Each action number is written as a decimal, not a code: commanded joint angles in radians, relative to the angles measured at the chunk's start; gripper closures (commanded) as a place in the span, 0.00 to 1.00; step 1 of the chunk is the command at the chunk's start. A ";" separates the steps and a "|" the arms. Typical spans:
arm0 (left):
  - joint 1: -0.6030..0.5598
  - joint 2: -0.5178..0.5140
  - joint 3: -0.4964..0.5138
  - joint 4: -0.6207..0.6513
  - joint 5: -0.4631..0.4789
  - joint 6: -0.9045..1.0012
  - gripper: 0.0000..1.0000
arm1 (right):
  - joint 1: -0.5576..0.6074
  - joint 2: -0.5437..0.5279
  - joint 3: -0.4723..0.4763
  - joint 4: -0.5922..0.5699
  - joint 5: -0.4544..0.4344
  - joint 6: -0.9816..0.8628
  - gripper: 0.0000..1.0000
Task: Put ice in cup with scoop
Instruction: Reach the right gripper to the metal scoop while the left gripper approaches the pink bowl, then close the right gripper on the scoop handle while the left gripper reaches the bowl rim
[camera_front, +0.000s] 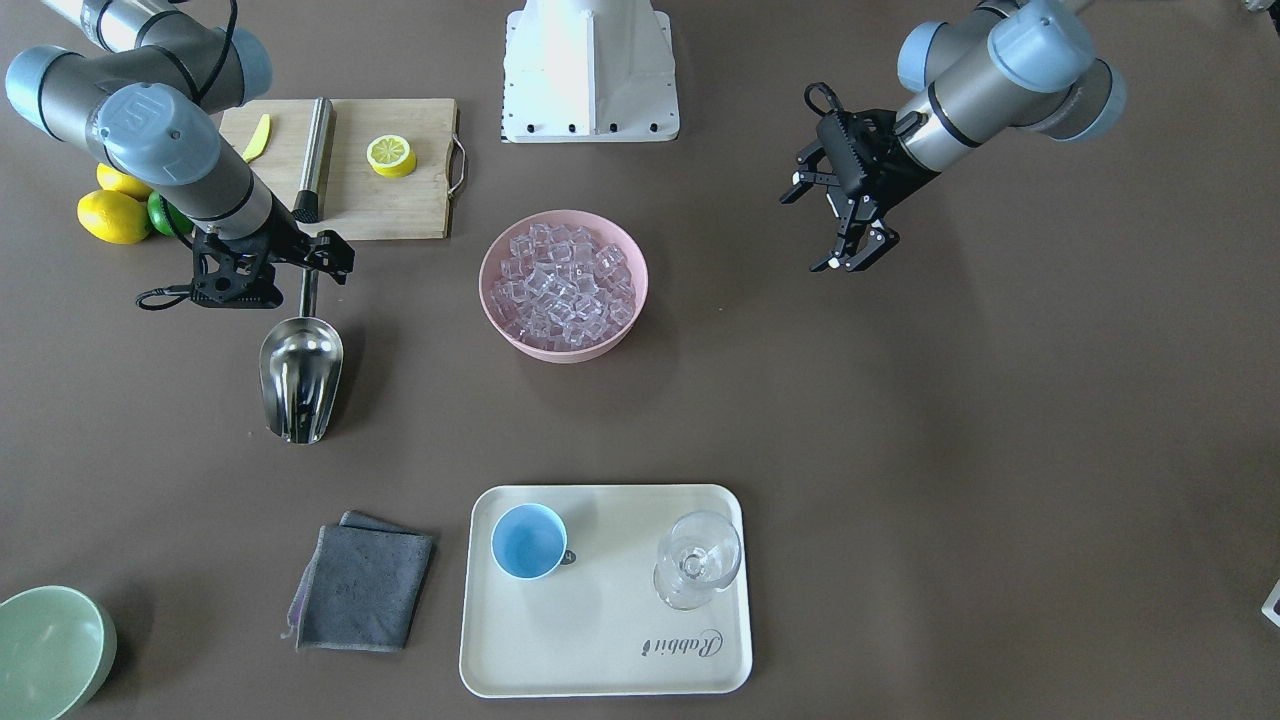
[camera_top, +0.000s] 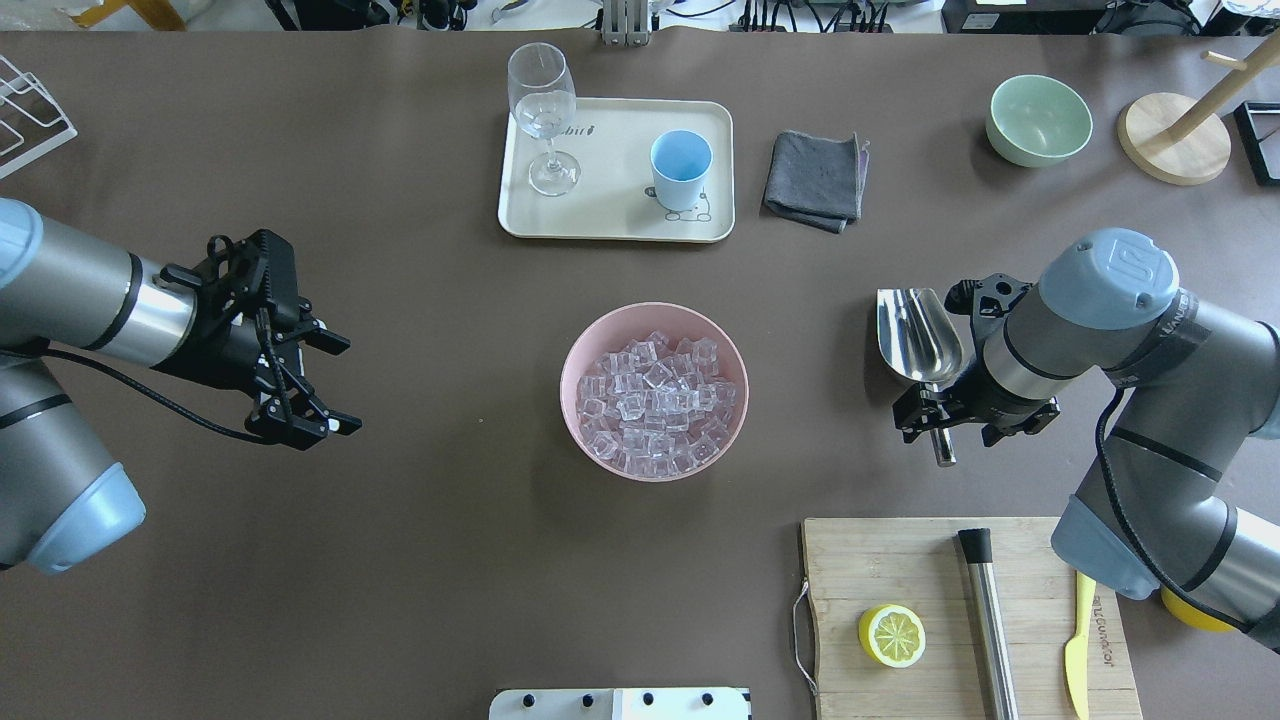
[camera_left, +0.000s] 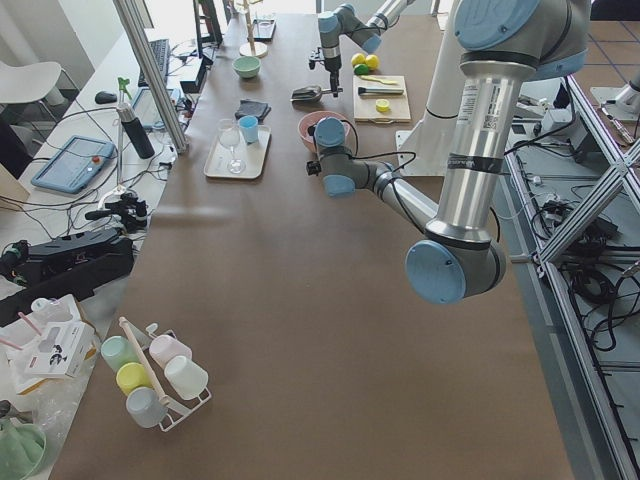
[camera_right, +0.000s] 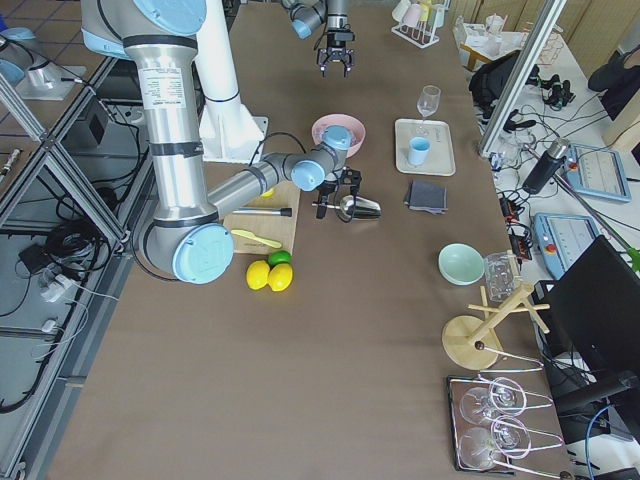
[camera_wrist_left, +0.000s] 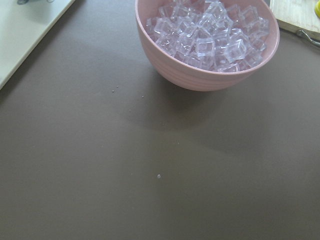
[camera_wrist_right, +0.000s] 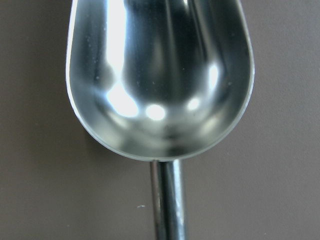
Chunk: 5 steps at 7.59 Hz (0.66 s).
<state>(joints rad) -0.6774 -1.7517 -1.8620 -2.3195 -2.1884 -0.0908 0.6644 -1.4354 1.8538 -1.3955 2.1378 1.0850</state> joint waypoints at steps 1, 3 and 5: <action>0.083 -0.050 0.007 0.015 0.108 0.040 0.02 | -0.011 0.000 0.001 0.004 -0.001 0.018 0.07; 0.128 -0.080 0.007 0.057 0.177 0.115 0.02 | -0.011 0.000 -0.001 0.003 -0.001 0.018 0.10; 0.134 -0.127 0.070 0.057 0.177 0.117 0.02 | -0.011 -0.003 0.002 0.006 0.001 0.012 0.77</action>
<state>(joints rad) -0.5525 -1.8447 -1.8366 -2.2670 -2.0198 0.0139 0.6537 -1.4368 1.8537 -1.3918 2.1369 1.1019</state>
